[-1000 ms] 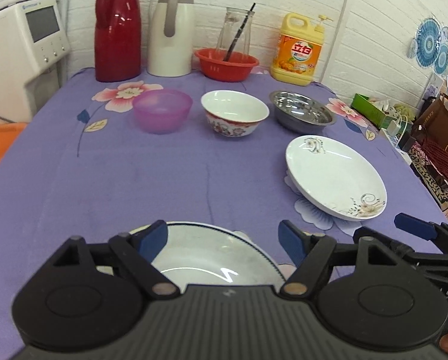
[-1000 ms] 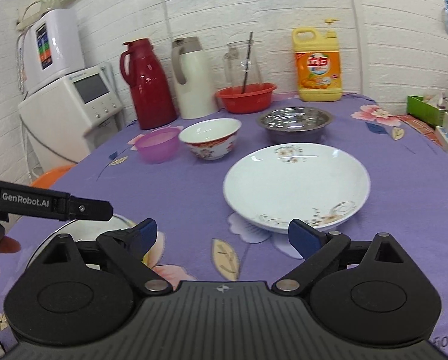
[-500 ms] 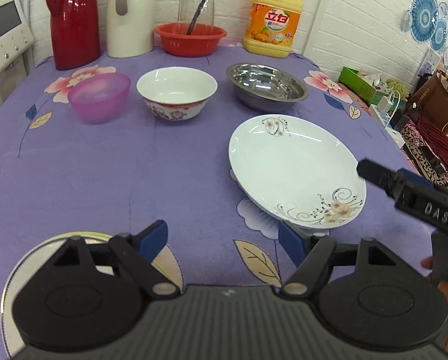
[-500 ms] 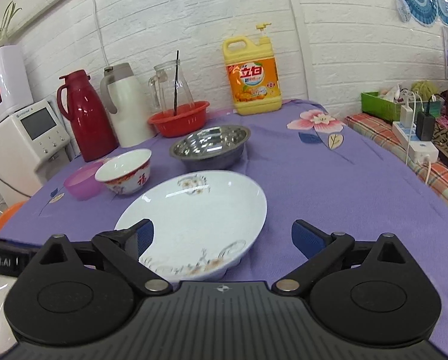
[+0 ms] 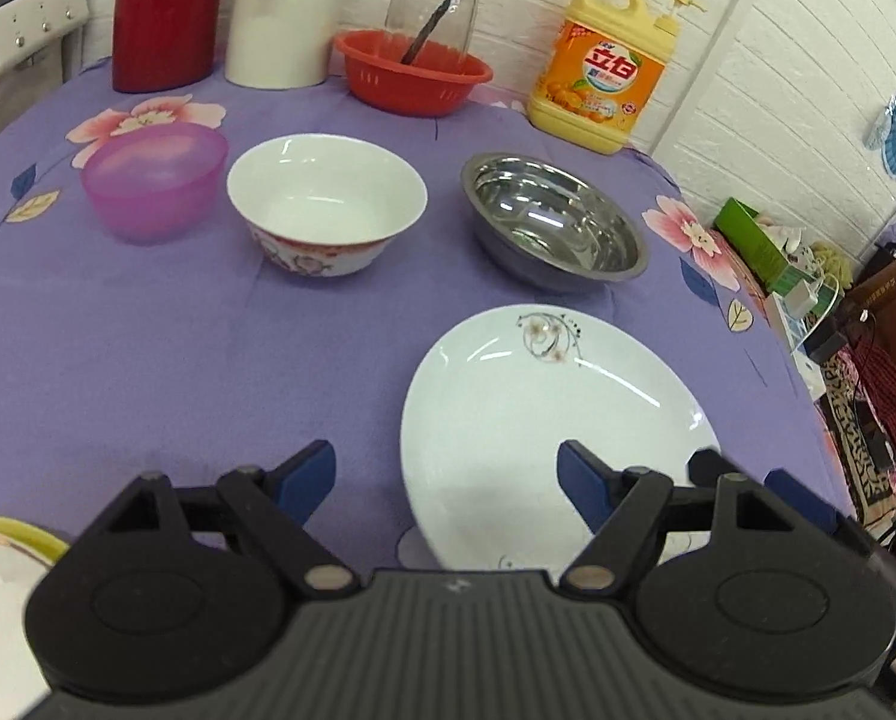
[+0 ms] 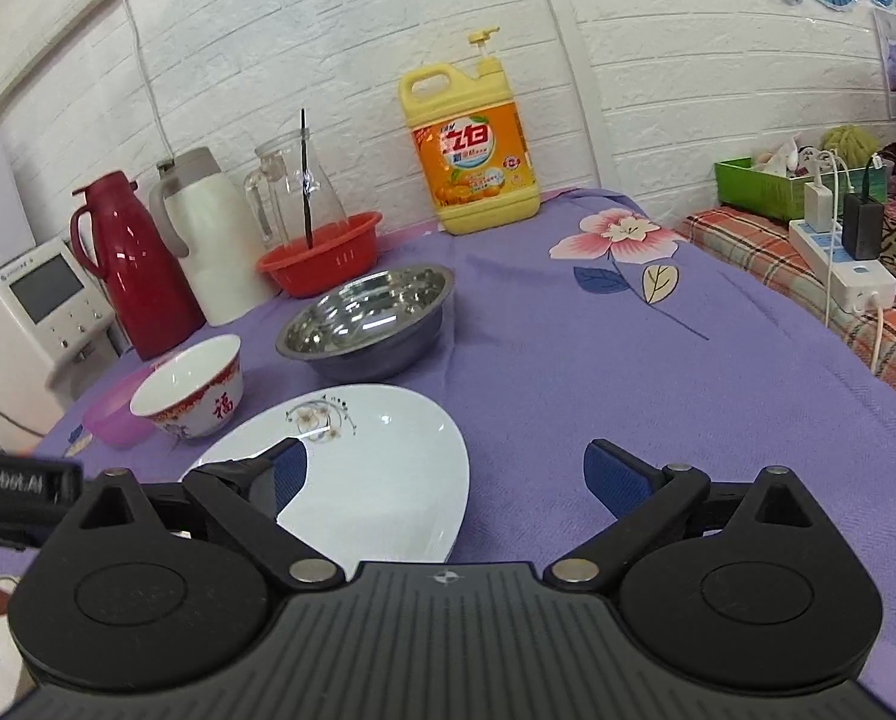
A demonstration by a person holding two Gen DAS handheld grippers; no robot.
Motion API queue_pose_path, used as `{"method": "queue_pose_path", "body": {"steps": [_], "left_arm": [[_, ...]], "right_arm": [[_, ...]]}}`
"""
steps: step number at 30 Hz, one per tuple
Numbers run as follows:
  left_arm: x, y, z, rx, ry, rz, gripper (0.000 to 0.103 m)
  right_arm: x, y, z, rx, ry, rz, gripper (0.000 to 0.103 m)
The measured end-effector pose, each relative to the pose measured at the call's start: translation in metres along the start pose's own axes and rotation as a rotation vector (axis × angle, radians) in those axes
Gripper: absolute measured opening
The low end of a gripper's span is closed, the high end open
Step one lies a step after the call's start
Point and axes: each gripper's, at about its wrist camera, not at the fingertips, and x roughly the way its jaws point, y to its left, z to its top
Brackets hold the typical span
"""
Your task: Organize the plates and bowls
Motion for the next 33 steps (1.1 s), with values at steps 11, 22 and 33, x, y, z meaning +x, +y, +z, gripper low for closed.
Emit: {"method": "queue_pose_path", "body": {"steps": [11,22,33], "left_arm": [[0.034,-0.011,-0.003,0.06,0.036,0.083,0.076],[0.042,-0.022,-0.008,0.15,0.008,0.127,0.072],[0.003,-0.027,-0.02,0.236,-0.028,0.09,0.053]], "right_arm": [[0.024,0.019,-0.013,-0.099,0.111,-0.021,0.103],[0.03,0.033,-0.015,-0.191,0.144,-0.023,0.103],[-0.002,0.055,-0.018,-0.14,0.095,0.039,0.103]]}}
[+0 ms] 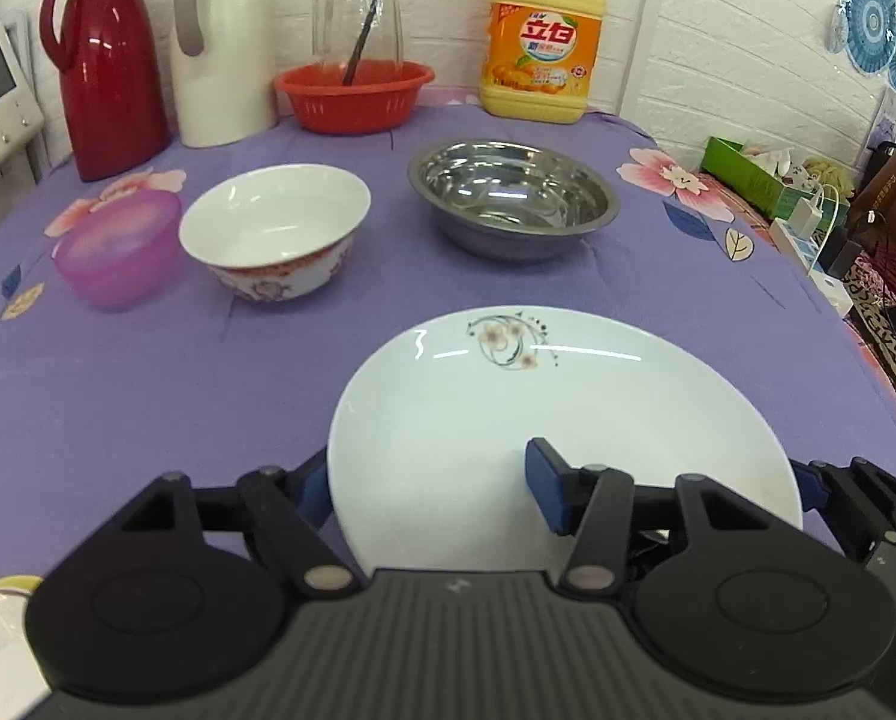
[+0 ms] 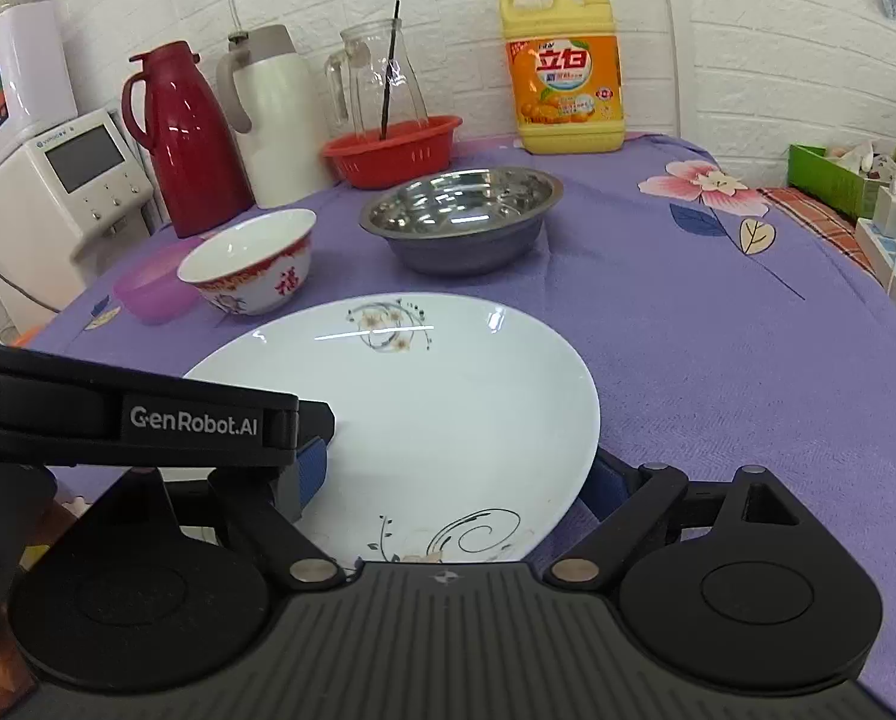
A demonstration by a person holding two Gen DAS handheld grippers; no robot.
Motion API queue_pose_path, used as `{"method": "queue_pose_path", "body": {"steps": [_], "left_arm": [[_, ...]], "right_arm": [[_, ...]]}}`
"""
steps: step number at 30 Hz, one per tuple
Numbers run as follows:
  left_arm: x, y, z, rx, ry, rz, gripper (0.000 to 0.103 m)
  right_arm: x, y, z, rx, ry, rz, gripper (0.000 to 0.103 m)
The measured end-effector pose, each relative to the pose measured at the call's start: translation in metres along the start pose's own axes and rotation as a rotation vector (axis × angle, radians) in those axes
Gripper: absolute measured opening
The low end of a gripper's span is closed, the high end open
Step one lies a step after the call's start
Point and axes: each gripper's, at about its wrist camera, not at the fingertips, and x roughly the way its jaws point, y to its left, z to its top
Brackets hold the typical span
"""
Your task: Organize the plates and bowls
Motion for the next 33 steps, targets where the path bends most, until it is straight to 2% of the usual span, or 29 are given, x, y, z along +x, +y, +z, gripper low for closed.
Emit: {"method": "queue_pose_path", "body": {"steps": [4,7,12,17,22,26,31,33], "left_arm": [[-0.022,0.018,-0.005,-0.022,-0.033,-0.01,0.053],[-0.04,0.031,-0.011,-0.019,-0.059,-0.003,0.052],[-0.079,0.068,-0.029,-0.088,-0.085,-0.017,0.052],[-0.124,0.106,-0.063,-0.133,-0.117,0.053,0.052],[-0.157,0.138,-0.1,-0.17,-0.132,0.133,0.052],[-0.165,0.153,-0.12,-0.192,-0.13,0.162,0.053],[-0.156,0.165,-0.133,-0.223,-0.109,0.132,0.053],[-0.154,0.163,-0.136,-0.199,-0.125,0.134,0.053]], "right_arm": [[-0.015,0.028,-0.006,-0.048,-0.041,-0.02,0.103],[-0.024,0.04,-0.008,-0.035,-0.06,0.004,0.103],[-0.046,0.077,-0.009,-0.103,-0.099,0.035,0.103],[-0.065,0.121,-0.025,-0.158,-0.111,0.117,0.103],[-0.071,0.159,-0.041,-0.199,-0.077,0.212,0.103],[-0.073,0.179,-0.055,-0.232,-0.045,0.242,0.103],[-0.068,0.187,-0.066,-0.247,-0.018,0.223,0.103],[-0.066,0.187,-0.069,-0.245,-0.01,0.214,0.103]]}}
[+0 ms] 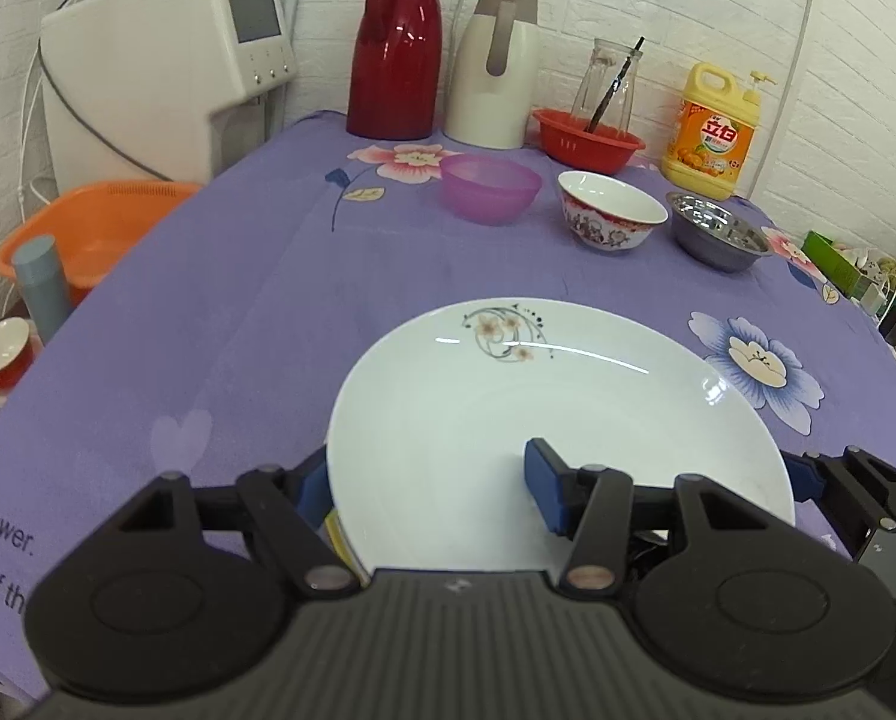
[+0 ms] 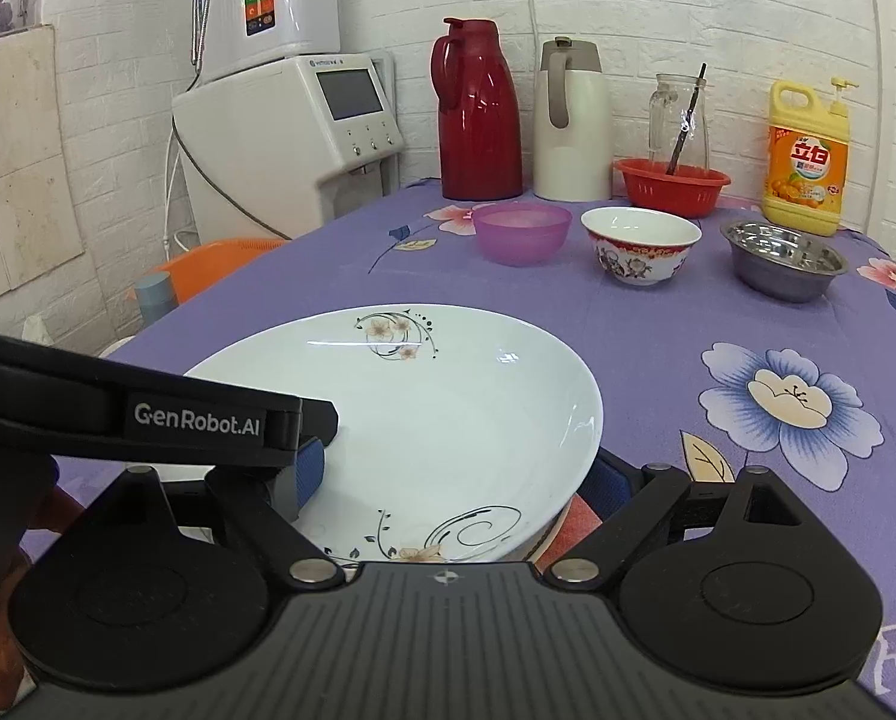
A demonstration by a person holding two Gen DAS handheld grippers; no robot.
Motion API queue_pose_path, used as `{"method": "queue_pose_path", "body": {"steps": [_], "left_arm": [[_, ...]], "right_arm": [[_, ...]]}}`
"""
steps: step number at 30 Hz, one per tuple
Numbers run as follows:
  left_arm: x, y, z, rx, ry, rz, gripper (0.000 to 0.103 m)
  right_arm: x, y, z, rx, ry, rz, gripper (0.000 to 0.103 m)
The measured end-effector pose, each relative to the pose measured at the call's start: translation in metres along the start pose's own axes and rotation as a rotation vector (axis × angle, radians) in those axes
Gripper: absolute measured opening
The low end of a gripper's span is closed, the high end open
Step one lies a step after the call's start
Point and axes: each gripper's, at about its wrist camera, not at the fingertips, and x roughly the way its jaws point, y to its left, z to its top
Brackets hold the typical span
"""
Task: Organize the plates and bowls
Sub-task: 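Carry the floral white plate onto the plate stack and release it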
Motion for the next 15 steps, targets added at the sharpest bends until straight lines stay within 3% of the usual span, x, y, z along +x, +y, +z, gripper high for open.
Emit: {"method": "queue_pose_path", "body": {"steps": [8,15], "left_arm": [[0.007,0.007,-0.005,-0.029,0.01,-0.084,0.058],[-0.002,0.027,0.002,-0.097,0.07,-0.206,0.072]], "right_arm": [[0.006,-0.002,-0.003,-0.023,0.028,-0.032,0.103],[0.007,-0.007,-0.003,-0.026,0.019,-0.029,0.103]]}}
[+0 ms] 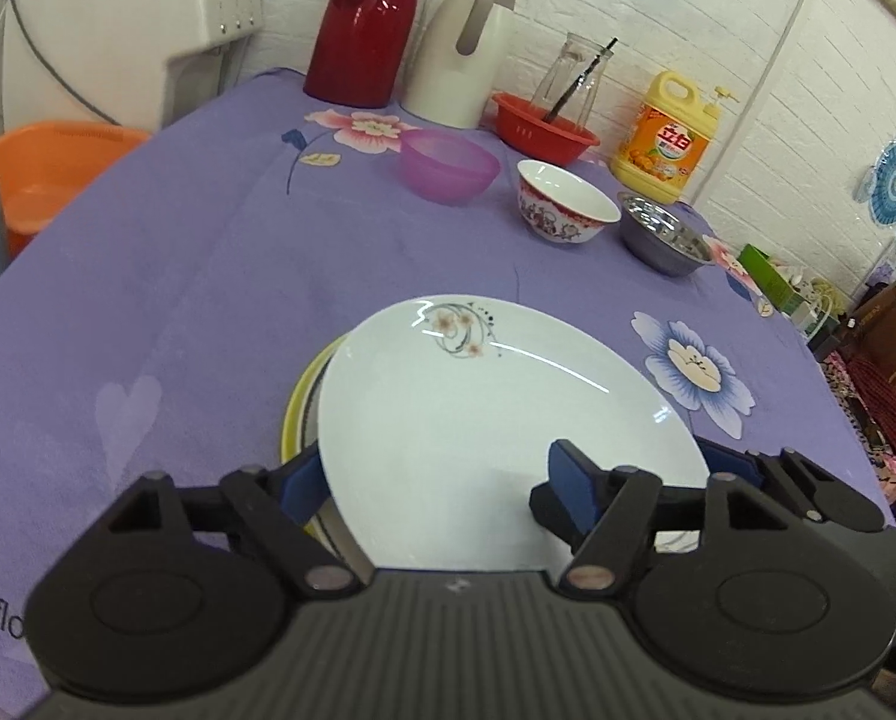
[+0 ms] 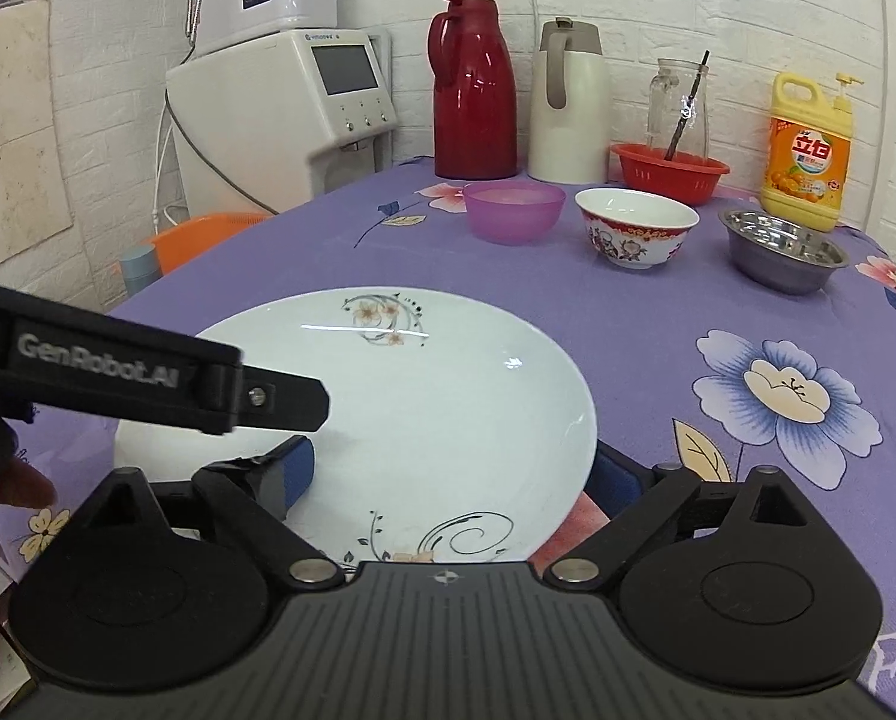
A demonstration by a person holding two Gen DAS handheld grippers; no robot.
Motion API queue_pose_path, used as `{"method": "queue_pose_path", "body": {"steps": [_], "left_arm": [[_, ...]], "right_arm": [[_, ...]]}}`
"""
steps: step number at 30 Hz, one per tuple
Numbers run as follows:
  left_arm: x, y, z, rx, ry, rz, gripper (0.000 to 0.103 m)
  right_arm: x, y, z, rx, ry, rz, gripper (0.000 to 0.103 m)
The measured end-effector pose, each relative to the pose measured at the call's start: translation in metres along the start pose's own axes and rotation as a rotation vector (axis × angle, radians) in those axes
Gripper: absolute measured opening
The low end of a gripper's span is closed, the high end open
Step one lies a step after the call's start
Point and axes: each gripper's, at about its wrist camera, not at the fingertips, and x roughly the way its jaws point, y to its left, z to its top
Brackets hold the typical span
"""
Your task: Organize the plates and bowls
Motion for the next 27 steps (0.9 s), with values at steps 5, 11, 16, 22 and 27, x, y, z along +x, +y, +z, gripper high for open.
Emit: {"method": "queue_pose_path", "body": {"steps": [5,11,16,22,27], "left_arm": [[-0.008,-0.001,0.004,0.038,0.04,0.039,0.072],[-0.007,0.001,0.003,0.087,0.027,0.065,0.072],[-0.004,-0.006,0.004,0.137,0.007,0.14,0.072],[-0.012,0.001,0.018,0.109,-0.055,0.183,0.072],[-0.001,-0.018,0.034,0.097,-0.068,0.13,0.072]], "right_arm": [[0.0,-0.007,0.0,0.022,0.001,-0.002,0.103],[0.002,-0.009,-0.001,0.021,0.003,-0.006,0.103],[-0.002,-0.016,0.0,0.044,-0.007,-0.008,0.103],[-0.007,-0.036,0.003,0.11,-0.04,-0.022,0.103],[-0.006,-0.054,0.002,0.164,-0.025,-0.029,0.103]]}}
